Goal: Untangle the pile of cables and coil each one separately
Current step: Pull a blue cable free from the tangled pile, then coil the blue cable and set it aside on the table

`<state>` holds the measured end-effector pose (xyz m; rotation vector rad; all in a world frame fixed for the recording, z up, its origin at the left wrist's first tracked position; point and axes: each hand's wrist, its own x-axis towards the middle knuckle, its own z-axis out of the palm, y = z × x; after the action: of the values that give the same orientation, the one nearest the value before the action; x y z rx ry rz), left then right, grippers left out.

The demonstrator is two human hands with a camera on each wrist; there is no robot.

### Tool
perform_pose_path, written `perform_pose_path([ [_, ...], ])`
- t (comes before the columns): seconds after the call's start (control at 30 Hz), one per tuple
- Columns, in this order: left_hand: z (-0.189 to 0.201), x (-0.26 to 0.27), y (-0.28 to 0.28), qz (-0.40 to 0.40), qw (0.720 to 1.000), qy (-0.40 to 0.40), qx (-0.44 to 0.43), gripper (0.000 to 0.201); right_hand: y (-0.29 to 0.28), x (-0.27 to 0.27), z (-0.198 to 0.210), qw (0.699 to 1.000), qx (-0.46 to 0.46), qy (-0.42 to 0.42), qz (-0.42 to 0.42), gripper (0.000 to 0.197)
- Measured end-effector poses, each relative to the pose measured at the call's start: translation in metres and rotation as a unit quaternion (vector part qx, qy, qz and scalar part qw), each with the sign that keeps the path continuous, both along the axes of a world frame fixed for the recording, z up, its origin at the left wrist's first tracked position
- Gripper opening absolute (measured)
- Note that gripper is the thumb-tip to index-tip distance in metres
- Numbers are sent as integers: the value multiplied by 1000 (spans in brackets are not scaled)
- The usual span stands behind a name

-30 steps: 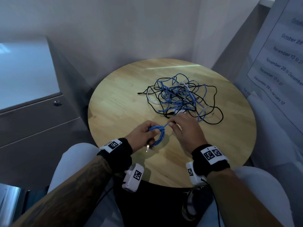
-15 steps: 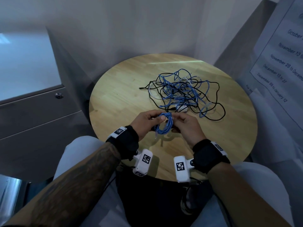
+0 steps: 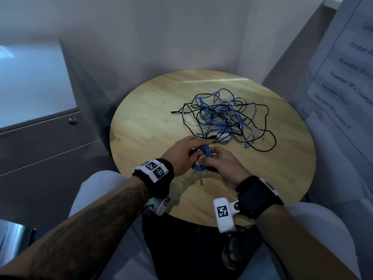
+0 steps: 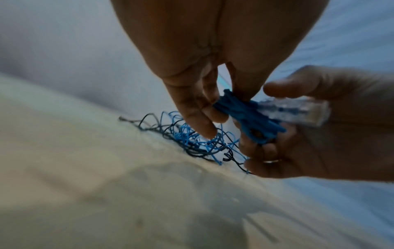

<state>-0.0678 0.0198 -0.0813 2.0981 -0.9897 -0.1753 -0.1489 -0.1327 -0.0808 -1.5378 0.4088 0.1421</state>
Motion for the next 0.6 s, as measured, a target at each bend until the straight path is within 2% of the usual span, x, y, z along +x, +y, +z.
perform_pose_path([
  [0.13, 12, 9, -1, 8, 997, -61, 52, 25, -1, 1, 10, 999, 6, -34, 12, 21],
  [0.23, 19, 13, -2, 33, 998, -33, 51, 16, -1, 2, 13, 998, -24, -62, 10, 23],
  [0.33, 23, 20, 4, 78, 993, 87, 7, 19, 1, 7, 12, 985, -118, -117, -36, 15],
  [0.43, 23, 23, 10, 105, 972, 206, -50, 28, 5, 13, 8, 977, -134, -155, -60, 10],
  [0.53, 22, 31, 19, 78, 920, 363, -124, 25, 3, 20, 9, 984, -101, -140, -46, 12],
  [0.57, 23, 36, 23, 61, 904, 401, -132, 20, 2, 23, 9, 985, -99, -136, -40, 12],
  [0.6, 24, 42, 27, 48, 901, 414, -124, 15, 2, 25, 9, 984, -108, -140, -33, 11],
])
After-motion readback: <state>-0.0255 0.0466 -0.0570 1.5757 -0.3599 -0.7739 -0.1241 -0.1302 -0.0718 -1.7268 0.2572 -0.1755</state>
